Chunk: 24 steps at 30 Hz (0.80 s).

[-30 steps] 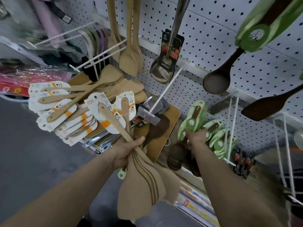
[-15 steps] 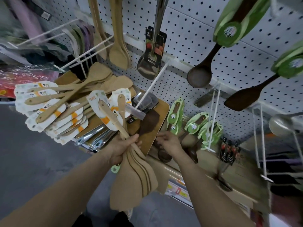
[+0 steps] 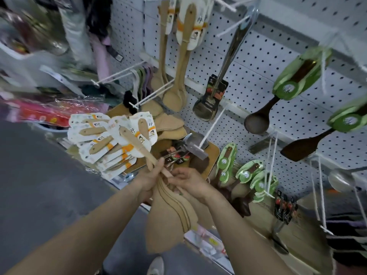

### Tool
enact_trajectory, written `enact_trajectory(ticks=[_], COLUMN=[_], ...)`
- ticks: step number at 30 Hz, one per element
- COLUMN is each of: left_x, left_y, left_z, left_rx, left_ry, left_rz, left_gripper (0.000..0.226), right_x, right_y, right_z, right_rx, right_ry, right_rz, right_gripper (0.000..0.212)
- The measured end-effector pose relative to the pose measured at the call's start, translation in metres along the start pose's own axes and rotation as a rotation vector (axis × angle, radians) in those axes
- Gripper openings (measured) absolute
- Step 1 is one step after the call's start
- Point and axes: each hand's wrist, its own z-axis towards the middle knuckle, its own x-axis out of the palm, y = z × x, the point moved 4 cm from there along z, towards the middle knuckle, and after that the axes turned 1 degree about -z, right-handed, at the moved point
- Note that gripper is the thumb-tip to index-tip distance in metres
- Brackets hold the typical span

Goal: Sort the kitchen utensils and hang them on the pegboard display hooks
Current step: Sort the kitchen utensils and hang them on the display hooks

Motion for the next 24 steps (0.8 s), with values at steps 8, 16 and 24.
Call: enact_trajectory(ticks=[8,16,24], left_x=[-0.077,-0.147,-0.185], left_y=[-0.050,-0.085,-0.095], left_z=[-0.024,-0.015,0.008], left_rx=[0.122,0.117,0.029], left_ry=[-0.053,-0.054,0.020], left_rz=[-0.054,-0.190,-0.290], left_gripper=[0.047,0.071,0.045], right_x=[0.072,0.145,0.208], right_y=[0.085,0.145,0.129], right_z=[0.013,0.032,0.071], right_rx=[-0.111,-0.127,0.005], right_ry=[-0.254,-0.177,-0.090], right_rz=[-0.352,-0.557,-0.738], right_gripper=[0.013,0.022,0.058])
